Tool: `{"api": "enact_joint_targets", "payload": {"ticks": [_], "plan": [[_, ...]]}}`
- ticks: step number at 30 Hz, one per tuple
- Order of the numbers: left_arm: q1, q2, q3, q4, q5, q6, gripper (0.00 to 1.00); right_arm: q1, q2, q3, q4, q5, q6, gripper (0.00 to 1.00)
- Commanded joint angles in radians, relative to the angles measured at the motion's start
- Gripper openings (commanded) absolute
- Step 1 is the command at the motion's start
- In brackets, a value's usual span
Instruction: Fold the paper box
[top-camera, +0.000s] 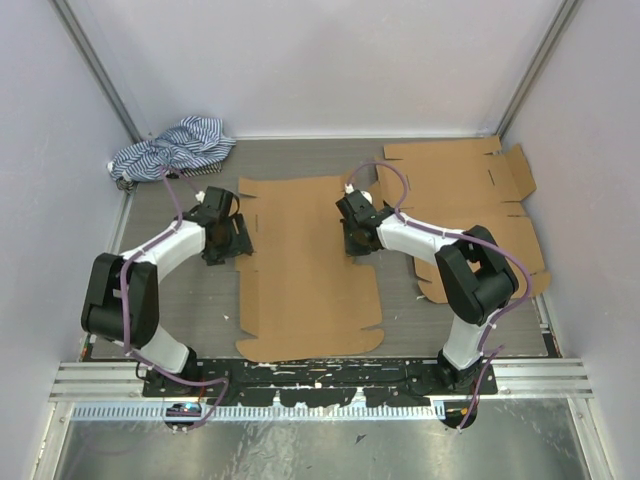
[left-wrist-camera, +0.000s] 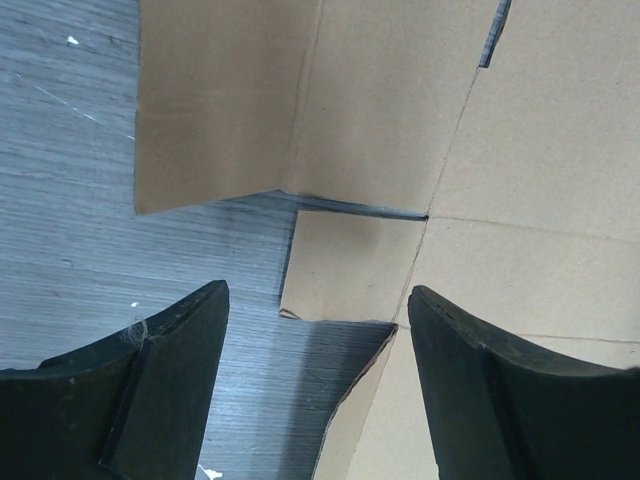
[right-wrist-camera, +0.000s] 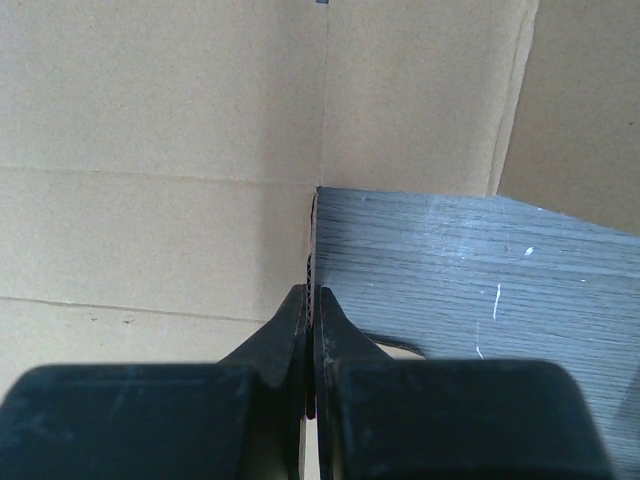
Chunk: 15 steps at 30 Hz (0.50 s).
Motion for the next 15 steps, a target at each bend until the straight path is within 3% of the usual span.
{"api": "enact_joint_targets", "payload": {"ticks": [1, 15], "plan": [[-0.005, 0.024, -0.024, 0.051, 0.028, 0.007, 0.79, 0.001, -0.057, 0.008, 0.017, -0.023, -0.014, 0.01], [-0.026, 0.093, -0.017, 0.072, 0.022, 0.02, 0.77, 0.007, -0.048, 0.014, 0.017, -0.043, -0.015, 0.01]]}}
